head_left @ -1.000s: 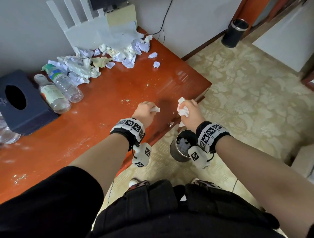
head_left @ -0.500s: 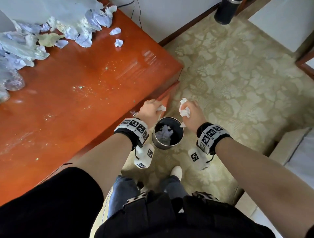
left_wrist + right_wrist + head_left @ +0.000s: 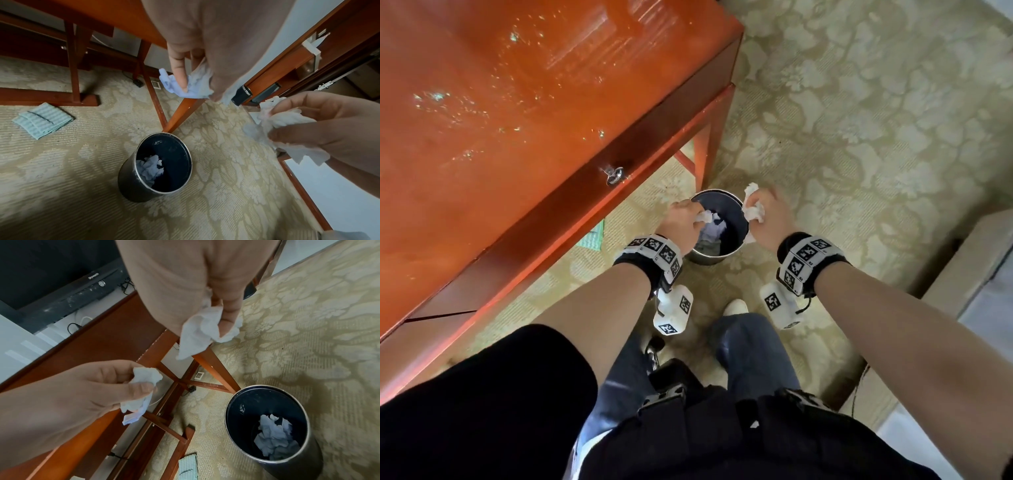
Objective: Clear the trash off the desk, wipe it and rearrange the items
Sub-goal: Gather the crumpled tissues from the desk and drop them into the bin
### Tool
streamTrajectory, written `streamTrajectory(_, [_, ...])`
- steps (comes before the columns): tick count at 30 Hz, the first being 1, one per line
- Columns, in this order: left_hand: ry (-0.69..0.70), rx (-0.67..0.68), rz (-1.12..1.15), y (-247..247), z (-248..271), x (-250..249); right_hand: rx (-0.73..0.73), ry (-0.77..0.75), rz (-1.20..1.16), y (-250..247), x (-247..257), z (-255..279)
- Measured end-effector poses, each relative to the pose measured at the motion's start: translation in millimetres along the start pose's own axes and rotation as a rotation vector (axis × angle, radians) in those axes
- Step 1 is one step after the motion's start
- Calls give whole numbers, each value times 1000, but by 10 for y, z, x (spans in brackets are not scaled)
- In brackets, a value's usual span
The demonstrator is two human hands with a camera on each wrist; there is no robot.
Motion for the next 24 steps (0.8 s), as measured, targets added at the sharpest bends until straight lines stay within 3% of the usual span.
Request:
streamTrajectory(12, [57, -45, -51, 909, -266, 628, -81, -38, -20, 1022, -641, -178])
streamTrajectory(16, [82, -84, -71, 1118, -87, 701, -140, -66, -54, 1089, -732, -12])
streamTrajectory(24, [73, -118, -18, 1094, -50, 700, -109, -60, -56, 1192, -737, 12])
Point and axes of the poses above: each hand's wrist, its own z-axis away from the middle knuckle, its own y-axis out of the palm, x = y × z, the point moved 6 cm from there along -z, towards the middle knuckle, and after that the axes turned 13 degrees about x, right-handed, at the moved point
